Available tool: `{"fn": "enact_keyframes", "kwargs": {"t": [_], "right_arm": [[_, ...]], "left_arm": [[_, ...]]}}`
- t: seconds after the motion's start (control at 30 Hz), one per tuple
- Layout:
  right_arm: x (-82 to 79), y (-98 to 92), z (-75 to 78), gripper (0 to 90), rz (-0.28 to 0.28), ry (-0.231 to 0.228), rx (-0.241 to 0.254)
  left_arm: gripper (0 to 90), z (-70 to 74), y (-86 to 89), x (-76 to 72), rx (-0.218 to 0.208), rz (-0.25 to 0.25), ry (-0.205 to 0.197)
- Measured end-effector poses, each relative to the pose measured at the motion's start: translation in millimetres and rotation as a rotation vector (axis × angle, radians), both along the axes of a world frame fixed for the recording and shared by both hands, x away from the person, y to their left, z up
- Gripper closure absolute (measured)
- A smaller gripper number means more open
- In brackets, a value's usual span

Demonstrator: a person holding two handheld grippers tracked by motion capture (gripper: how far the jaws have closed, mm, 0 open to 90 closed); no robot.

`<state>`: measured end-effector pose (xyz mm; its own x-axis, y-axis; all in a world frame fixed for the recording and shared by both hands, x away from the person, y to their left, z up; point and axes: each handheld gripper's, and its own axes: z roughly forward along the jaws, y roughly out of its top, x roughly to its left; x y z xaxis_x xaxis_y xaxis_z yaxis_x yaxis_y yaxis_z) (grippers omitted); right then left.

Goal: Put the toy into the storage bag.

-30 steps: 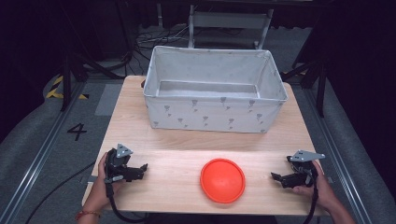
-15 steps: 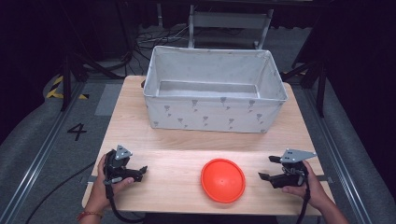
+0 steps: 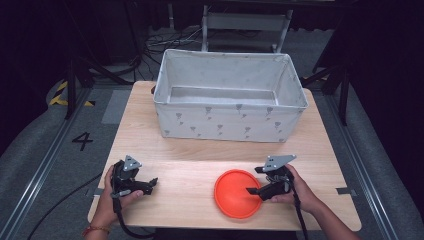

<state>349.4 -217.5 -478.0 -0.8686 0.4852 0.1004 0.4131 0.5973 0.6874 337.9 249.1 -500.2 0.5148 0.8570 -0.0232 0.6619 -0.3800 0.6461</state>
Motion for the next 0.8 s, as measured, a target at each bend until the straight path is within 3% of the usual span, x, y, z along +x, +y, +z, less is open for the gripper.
{"fn": "enact_keyframes", "kwargs": {"t": [0.2,0.37,0.53,0.8], "right_arm": [[3.2,8.1,-13.6,16.9,0.013,0.036,-0.040],[1.7,8.6,-16.0,15.7,0.025,0.043,-0.025],[-5.5,15.5,-16.6,15.5,0.058,0.009,-0.047],[-7.0,18.9,-16.3,19.5,0.034,0.005,-0.047]], "left_arm": [[0.4,0.0,0.1,0.4,0.001,-0.002,0.001],[0.4,0.0,0.1,0.5,0.001,-0.002,0.000],[0.4,0.0,0.1,0.4,0.001,-0.002,0.000],[0.4,0.0,0.1,0.4,0.001,-0.002,0.000]]}}
